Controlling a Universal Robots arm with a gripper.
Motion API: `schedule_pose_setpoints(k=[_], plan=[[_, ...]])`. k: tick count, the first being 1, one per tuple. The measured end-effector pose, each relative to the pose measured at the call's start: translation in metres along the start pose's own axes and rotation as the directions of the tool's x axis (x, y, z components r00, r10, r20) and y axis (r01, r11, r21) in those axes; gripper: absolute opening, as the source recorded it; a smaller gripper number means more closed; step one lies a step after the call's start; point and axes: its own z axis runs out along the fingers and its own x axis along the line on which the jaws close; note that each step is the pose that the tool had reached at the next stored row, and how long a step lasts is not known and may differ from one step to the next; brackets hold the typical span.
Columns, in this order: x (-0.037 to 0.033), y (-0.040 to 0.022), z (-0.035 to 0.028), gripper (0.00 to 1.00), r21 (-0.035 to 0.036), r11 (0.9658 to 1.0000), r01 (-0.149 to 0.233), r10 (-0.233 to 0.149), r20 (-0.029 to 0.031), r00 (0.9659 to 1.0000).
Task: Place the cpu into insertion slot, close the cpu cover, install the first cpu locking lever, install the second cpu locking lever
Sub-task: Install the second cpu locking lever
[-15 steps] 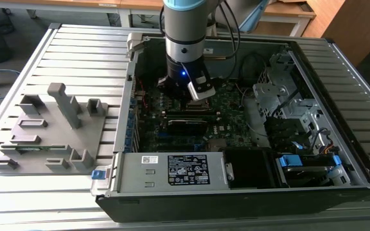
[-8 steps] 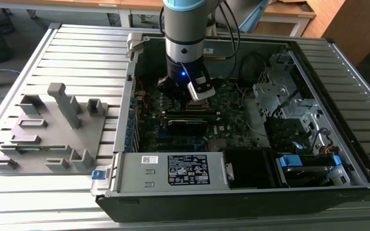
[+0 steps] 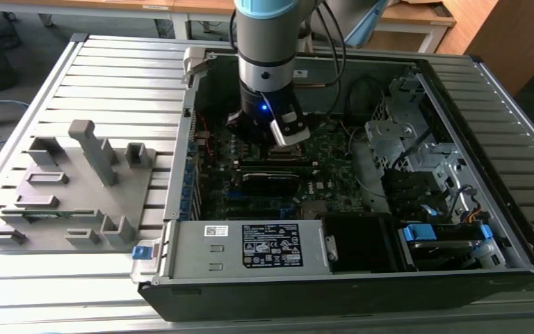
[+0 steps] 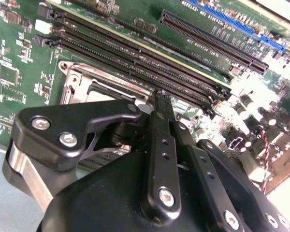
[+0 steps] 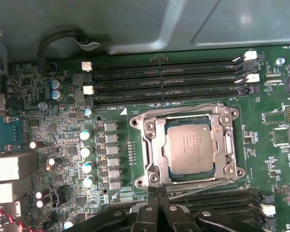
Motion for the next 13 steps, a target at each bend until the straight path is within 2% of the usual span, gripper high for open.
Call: schedule_pose_setpoints(k=[3, 7, 13], plan=[[0.001, -0.0003, 0.0016, 0.11, -0.0021, 1.0, 0.0, 0.0, -0.0005, 1.0], [0.0018, -0.0012, 0.0035, 0.11, -0.0107, 0.9999, -0.001, 0.001, -0.0013, 1.0], [0.0026, -0.0029, 0.0064, 0.11, -0.0196, 0.9998, -0.001, 0.001, -0.0021, 1.0]])
